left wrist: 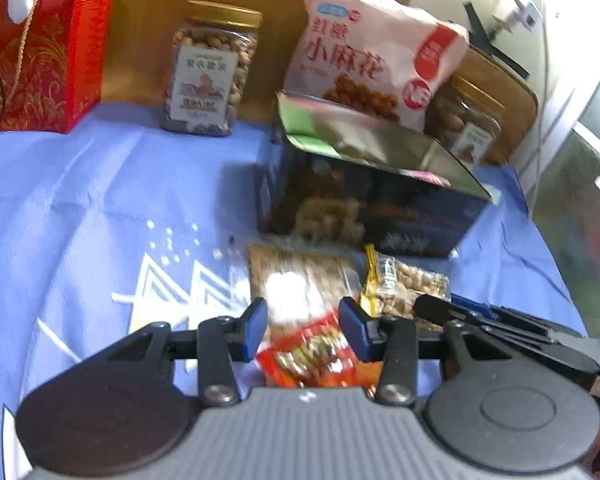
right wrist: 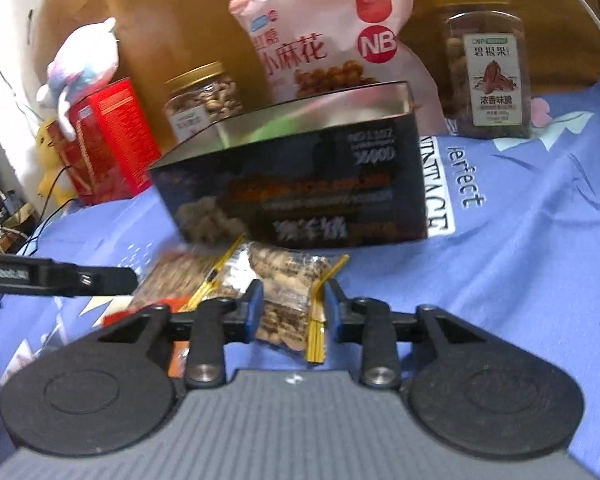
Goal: Organize snacks
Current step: 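Move the left gripper back from the tin to the snack pile, then grasp the clear nut bag with yellow tag using the left gripper, then carry the nut bag into the tin and release it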
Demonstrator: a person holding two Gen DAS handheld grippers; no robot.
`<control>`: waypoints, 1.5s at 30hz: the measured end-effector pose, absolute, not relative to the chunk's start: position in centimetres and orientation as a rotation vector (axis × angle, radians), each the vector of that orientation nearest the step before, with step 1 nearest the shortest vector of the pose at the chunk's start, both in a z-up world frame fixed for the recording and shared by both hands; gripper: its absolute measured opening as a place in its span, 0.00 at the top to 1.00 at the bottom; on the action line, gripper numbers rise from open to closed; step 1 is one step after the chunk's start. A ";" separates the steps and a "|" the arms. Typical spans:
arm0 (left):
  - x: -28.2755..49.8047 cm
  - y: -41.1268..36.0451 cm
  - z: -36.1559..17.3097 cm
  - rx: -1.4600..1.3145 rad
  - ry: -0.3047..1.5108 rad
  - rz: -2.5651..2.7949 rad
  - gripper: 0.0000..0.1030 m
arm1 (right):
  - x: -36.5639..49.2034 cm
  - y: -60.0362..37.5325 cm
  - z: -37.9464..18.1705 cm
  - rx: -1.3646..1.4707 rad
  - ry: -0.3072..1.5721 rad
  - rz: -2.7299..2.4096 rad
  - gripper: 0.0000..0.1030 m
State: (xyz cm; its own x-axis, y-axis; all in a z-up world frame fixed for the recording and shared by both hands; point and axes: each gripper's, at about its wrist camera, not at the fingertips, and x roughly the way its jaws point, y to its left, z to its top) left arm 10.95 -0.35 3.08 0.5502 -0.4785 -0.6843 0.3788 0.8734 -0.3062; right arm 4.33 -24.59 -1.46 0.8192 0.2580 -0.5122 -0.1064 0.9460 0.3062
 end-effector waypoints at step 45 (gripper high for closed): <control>6.7 -8.4 6.7 0.092 0.719 -0.837 0.59 | -5.4 -20.5 0.5 -0.153 0.299 0.121 0.73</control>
State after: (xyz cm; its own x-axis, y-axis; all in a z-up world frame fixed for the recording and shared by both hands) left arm 6.68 -8.44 6.74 0.4511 -0.6462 -0.6156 0.7060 0.6803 -0.1968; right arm -5.36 -20.55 0.49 0.9485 0.0963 -0.3018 -0.1415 0.9812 -0.1317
